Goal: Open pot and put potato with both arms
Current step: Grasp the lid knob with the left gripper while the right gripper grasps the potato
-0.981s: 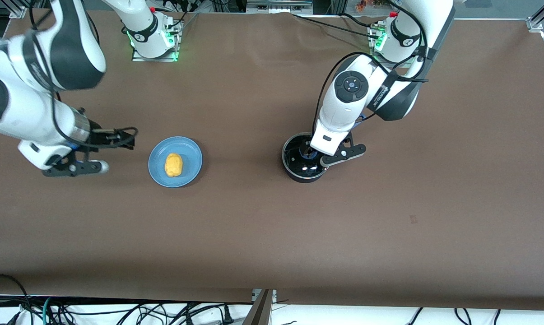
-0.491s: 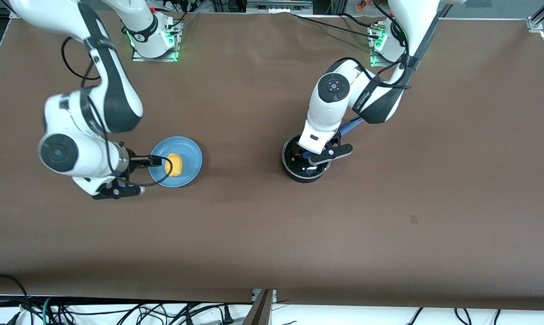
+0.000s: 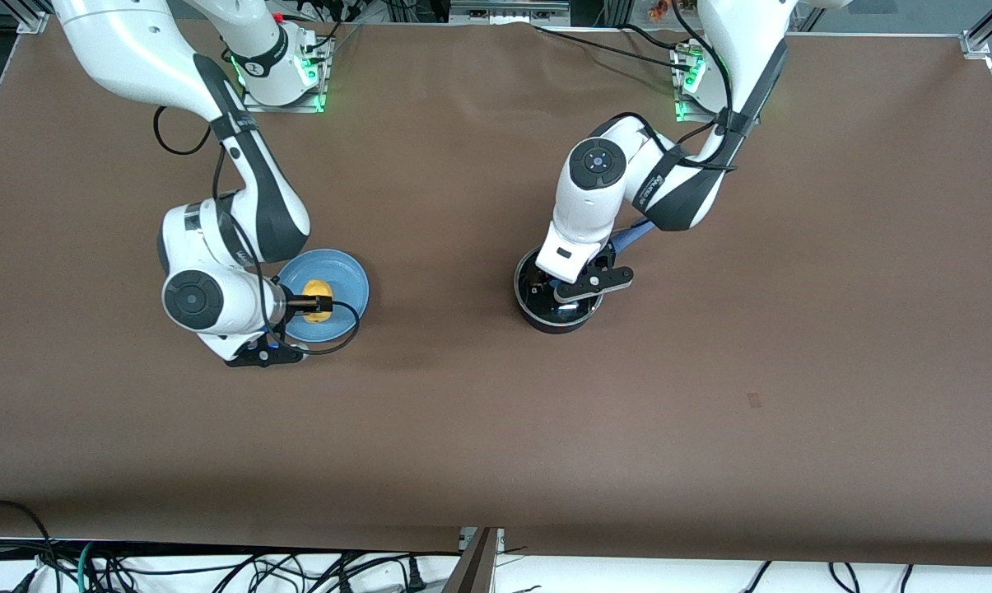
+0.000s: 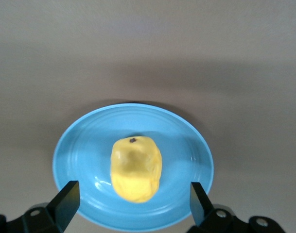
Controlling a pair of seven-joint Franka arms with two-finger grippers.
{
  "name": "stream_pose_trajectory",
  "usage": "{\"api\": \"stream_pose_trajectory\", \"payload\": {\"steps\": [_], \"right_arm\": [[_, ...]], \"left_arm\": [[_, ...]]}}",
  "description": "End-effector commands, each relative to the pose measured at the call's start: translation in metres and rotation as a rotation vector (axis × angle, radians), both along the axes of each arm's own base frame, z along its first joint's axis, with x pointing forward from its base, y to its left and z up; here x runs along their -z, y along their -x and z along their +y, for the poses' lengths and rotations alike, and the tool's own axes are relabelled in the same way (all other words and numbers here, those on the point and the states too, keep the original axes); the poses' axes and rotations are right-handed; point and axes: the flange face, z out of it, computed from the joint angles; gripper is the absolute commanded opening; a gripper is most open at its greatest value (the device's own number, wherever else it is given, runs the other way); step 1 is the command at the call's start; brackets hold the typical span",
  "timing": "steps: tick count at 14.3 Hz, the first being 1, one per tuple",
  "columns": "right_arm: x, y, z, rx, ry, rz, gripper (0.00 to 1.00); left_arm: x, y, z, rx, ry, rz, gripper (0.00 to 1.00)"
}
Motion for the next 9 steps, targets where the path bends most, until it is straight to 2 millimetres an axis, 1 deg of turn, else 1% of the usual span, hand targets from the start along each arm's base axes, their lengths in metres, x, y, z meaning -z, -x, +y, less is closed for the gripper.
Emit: {"api": "stream_pose_trajectory", "payload": {"steps": [1,2,4,9], "right_arm": [[0.021,0.012,-0.002,0.011,-0.004,-0.012,1.0],[0.032,0.016,-0.003,0.012,-0.005,-0.013,1.0],[0.047,0.023,-0.005,0.031,-0.003,-0.02,1.0],[0.058,0.027,-0.005,0.043,0.001,-0.017,1.0]], "left_arm": [[0.004,0.003,-0.005,0.027,-0.009,-0.022,0.98],[0.007,0.004,-0.006,0.04,-0.013,-0.019,0.98],[0.009,0.004,-0.006,0.059,-0.016,-0.016,0.98],[0.014,0.01,-0.004,0.089,-0.025,-0.004,0.96]]}}
